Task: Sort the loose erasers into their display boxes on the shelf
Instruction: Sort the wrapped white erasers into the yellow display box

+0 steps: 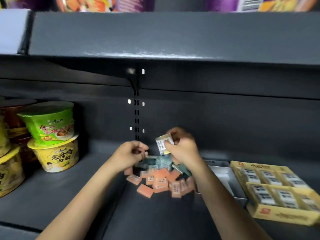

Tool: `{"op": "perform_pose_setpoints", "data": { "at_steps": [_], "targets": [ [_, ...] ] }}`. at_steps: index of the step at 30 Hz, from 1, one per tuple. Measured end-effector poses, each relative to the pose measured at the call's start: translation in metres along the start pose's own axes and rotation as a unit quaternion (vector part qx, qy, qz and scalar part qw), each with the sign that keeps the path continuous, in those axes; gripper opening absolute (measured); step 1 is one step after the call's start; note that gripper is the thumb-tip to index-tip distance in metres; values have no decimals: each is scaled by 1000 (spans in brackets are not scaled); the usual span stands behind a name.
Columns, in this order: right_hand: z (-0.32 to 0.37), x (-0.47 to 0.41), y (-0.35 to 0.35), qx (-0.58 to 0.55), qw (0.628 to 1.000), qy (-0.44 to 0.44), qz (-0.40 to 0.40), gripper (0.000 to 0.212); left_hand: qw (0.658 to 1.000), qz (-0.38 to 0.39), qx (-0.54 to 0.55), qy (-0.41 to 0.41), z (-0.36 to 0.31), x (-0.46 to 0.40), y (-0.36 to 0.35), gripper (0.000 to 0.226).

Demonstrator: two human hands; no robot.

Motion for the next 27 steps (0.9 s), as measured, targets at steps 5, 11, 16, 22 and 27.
{"op": "perform_pose_setpoints", "data": {
  "at_steps": [5, 11, 16, 22, 27],
  "targets": [
    [-48, 25, 85, -59, 995, -57, -56, 26, 992, 53, 94, -60, -63, 6, -89, 24],
    [-108, 63, 169, -88, 983, -127, -101, 16, 974, 117, 174, -91, -116, 14, -197, 18],
    [-156, 91, 224, -23, 977, -151, -148, 21, 968, 165, 157, -104, -135, 17, -265, 25],
    [-214, 123, 266, -6, 962, -211, -173, 35, 963, 218, 114, -106, -144, 19, -329, 27],
    [-244, 138, 281, 1, 960, -227, -165, 32, 972, 200, 57, -108, -141, 13, -343, 25]
  ]
}}
Point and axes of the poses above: each hand's wrist, its own x-axis away from the middle knuckle, its own y-axis out of the back of the hand, z = x × y, the point moved 7 cm from there along -x, towards the middle knuckle, and after that the axes turned 15 degrees about x, right-handed, at the moved point
